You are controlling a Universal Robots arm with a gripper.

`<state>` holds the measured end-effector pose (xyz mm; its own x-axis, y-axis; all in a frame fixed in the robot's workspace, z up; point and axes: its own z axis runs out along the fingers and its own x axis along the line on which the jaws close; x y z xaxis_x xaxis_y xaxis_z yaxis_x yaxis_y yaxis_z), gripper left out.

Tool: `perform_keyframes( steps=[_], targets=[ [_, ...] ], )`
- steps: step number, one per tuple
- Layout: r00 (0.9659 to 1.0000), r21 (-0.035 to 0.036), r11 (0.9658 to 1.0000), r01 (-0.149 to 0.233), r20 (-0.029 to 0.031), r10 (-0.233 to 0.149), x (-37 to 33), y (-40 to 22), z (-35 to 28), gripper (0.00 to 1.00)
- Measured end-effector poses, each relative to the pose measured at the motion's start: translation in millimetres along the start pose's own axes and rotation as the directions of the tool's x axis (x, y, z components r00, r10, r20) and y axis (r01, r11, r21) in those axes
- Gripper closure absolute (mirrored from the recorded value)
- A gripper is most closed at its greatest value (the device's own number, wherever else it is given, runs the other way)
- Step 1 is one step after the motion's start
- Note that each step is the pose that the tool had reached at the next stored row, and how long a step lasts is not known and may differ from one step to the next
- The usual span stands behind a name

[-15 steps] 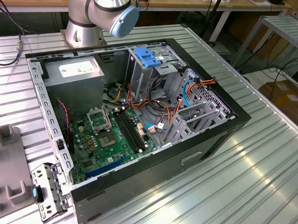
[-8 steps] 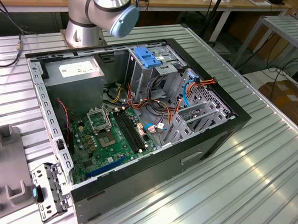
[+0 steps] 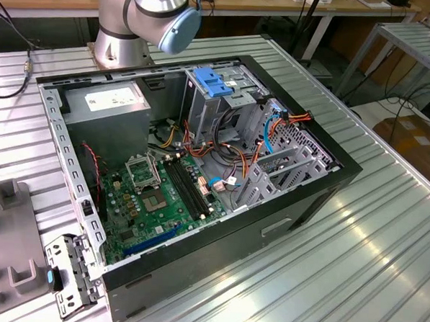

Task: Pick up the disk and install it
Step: 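Pick up the disk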

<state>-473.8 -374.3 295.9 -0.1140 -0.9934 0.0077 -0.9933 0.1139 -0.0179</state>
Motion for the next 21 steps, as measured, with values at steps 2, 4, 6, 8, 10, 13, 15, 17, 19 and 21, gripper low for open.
perform_keyframes(
  steps=[2, 4, 6, 8, 10, 13, 15, 17, 19, 21],
  targets=[
    [1.0, 0.0, 1.0, 0.0, 0.0, 0.0, 0.0, 0.0, 0.1, 0.55],
    [1.0, 0.0, 1.0, 0.0, 0.0, 0.0, 0.0, 0.0, 0.1, 0.55],
    [1.0, 0.0, 1.0, 0.0, 0.0, 0.0, 0.0, 0.0, 0.2, 0.55],
    [1.0, 0.0, 1.0, 0.0, 0.0, 0.0, 0.0, 0.0, 0.2, 0.56],
    [1.0, 0.0, 1.0, 0.0, 0.0, 0.0, 0.0, 0.0, 0.3, 0.62],
    [1.0, 0.0, 1.0, 0.0, 0.0, 0.0, 0.0, 0.0, 0.3, 0.62],
    [1.0, 0.0, 1.0, 0.0, 0.0, 0.0, 0.0, 0.0, 0.4, 0.62],
    [0.9997, 0.0003, 0.9997, 0.026, 0.0005, -0.026, 0.3, 0.0, 0.6, 0.62],
    [0.9993, 0.0004, 0.9993, 0.038, 0.0007, -0.038, 0.4, 0.0, 0.7, 0.62],
    [0.9992, 0.0004, 0.9992, 0.04, 0.0007, -0.04, 0.4, 0.0, 0.6, 0.62]
  ],
)
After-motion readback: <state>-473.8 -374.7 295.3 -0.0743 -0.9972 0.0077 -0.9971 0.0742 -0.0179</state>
